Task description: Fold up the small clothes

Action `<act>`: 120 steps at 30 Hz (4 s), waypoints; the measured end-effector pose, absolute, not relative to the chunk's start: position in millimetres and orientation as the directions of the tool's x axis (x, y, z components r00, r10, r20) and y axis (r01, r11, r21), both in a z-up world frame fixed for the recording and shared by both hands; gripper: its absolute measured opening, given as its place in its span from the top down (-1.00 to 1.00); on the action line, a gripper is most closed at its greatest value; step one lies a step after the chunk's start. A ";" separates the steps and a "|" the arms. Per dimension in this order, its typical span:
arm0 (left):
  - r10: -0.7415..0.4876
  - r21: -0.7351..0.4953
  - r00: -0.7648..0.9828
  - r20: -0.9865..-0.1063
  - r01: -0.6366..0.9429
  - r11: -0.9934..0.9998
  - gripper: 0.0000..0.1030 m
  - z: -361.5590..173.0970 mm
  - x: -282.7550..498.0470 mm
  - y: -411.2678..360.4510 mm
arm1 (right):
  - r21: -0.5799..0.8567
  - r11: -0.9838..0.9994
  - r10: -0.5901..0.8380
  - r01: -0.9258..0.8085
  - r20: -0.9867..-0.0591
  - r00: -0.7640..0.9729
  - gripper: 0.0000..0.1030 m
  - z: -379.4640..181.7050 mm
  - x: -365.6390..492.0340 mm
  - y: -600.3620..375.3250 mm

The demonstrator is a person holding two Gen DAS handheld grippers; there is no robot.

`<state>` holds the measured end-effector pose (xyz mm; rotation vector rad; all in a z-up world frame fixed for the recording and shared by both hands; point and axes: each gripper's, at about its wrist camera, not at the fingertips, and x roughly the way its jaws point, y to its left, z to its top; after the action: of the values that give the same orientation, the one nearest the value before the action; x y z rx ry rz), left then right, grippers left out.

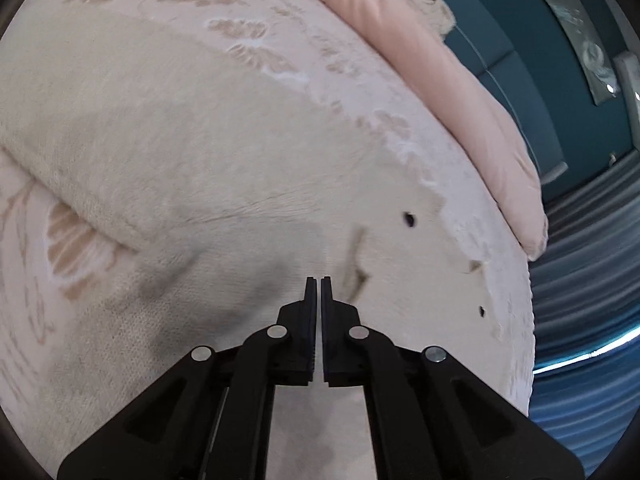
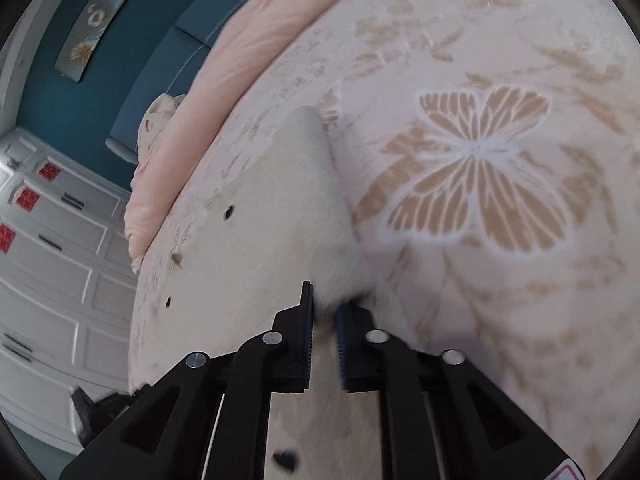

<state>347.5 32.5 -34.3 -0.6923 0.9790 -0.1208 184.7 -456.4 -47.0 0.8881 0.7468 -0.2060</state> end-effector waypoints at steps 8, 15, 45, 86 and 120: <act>-0.158 -0.481 0.649 -0.745 -0.358 0.800 -0.47 -12.2 312.2 150.5 | 0.407 0.846 0.065 0.345 -0.720 0.691 0.03 -9.3 114.8 -346.8; 0.119 -0.410 0.597 -0.793 -0.669 0.620 -0.53 -28.0 308.8 339.2 | 0.379 0.882 0.144 0.281 -0.784 0.604 -0.03 -28.3 66.1 -272.8; -0.528 -0.665 0.489 -0.694 -0.154 0.731 -0.35 -35.4 264.0 -3.0 | 0.463 0.839 0.171 0.288 -0.724 0.668 -0.34 17.1 106.2 -317.9; -0.299 -0.600 0.625 -0.721 -0.346 0.721 0.88 -21.4 346.5 75.2 | 0.571 0.784 0.185 0.244 -0.590 0.786 0.86 19.8 246.4 -386.7; -0.259 -0.507 0.584 -0.769 -0.310 0.804 0.82 -35.8 341.6 90.7 | 0.317 0.833 -0.049 0.454 -0.774 0.631 0.71 0.1 238.9 -407.2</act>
<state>341.6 90.7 -35.8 -0.6622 0.9656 0.0327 238.9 -407.2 0.1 0.5238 0.8466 -0.3035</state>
